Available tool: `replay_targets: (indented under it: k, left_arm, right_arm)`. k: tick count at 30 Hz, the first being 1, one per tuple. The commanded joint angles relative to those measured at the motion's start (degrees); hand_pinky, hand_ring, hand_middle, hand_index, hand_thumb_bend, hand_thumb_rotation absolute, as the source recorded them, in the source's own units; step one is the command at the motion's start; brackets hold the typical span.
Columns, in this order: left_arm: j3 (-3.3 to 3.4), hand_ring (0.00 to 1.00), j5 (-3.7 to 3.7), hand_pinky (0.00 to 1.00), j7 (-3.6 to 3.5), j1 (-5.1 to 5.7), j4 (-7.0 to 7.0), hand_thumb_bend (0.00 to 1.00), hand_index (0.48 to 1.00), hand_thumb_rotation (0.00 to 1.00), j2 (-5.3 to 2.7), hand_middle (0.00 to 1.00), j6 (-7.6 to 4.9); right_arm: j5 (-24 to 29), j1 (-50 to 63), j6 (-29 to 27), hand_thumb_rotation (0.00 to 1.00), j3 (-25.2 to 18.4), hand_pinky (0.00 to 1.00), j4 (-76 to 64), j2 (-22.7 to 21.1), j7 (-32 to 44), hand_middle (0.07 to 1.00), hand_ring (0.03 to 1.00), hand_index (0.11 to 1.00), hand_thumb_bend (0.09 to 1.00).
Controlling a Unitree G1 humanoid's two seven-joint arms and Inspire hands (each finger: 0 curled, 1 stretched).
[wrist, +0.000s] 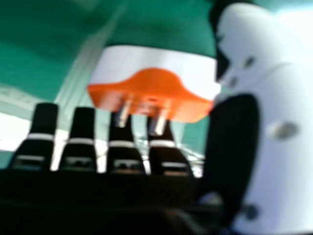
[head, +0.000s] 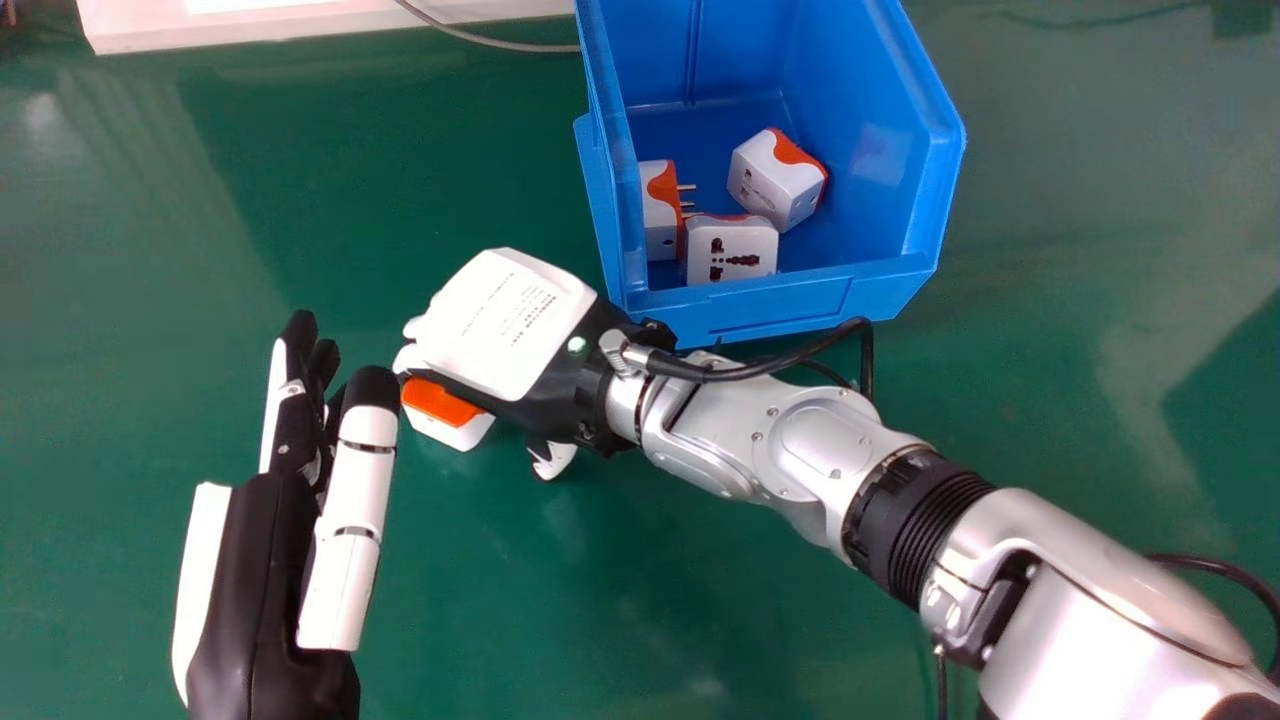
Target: Pick all objects and put in blue box
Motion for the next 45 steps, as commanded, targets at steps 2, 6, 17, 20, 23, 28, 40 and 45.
replay_targets:
  k: [2, 6, 17, 20, 23, 28, 40, 45]
  left_arm:
    - [-0.5, 0.97, 0.65, 0.91, 0.42, 0.86, -1.91, 0.47, 1.0, 0.91, 0.05, 1.0, -0.53]
    - [-0.3, 0.98, 0.23, 0.91, 0.31, 0.93, -1.73, 0.48, 1.0, 0.91, 0.06, 1.0, -0.87]
    - [0.12, 0.98, 0.38, 0.91, 0.56, 1.2, -0.84, 0.47, 1.0, 0.92, 0.0, 1.0, -2.03]
    - [-0.02, 0.98, 0.59, 0.91, 0.67, 1.1, -0.88, 0.47, 1.0, 0.92, -0.09, 1.0, -2.01]
    - [0.06, 0.98, 0.44, 0.91, 0.58, 1.04, -0.95, 0.46, 1.0, 0.92, 0.03, 1.0, -2.07]
    - [0.28, 0.98, 0.29, 0.92, 0.58, 1.16, -0.93, 0.45, 1.0, 0.92, 0.18, 1.0, -2.16]
    - [-0.63, 0.98, 0.82, 0.93, 1.02, 2.06, -1.82, 0.45, 1.0, 0.92, 0.3, 1.0, -1.84]
    - [-1.05, 0.98, 0.89, 0.92, 1.0, 2.55, -2.25, 0.45, 1.0, 0.93, 0.46, 1.0, -1.86]
  right_arm:
    - [-0.1, -0.1, 0.1, 0.04, 0.1, 0.79, -1.5, 0.0, 0.0, 0.851, 0.845, 0.781, 0.588]
    - [0.0, -0.1, 0.3, 0.04, 0.2, 0.78, -1.3, 0.1, -0.5, 0.849, 0.84, 0.777, 0.601]
    - [0.1, 0.3, 1.0, 0.03, 0.1, 0.77, -1.3, 0.7, -1.0, 0.845, 0.839, 0.774, 0.609]
    - [0.2, 0.3, 1.0, 0.03, 0.1, 0.77, -1.2, 0.7, -1.1, 0.845, 0.839, 0.774, 0.61]
    - [0.7, 0.2, 0.8, 0.03, -0.3, 0.77, -0.8, 0.6, -1.0, 0.845, 0.839, 0.773, 0.609]
    - [0.5, 0.4, 1.1, 0.03, -0.1, 0.78, -1.1, 0.3, -1.2, 0.842, 0.838, 0.773, 0.601]
    - [1.4, 0.5, -0.6, 0.01, -0.9, 0.69, 0.3, 0.3, -4.1, 0.785, 0.775, 0.712, 0.657]
    - [2.0, 0.5, -2.1, 0.0, -1.5, 0.61, 1.5, 0.6, -5.0, 0.725, 0.712, 0.656, 0.659]
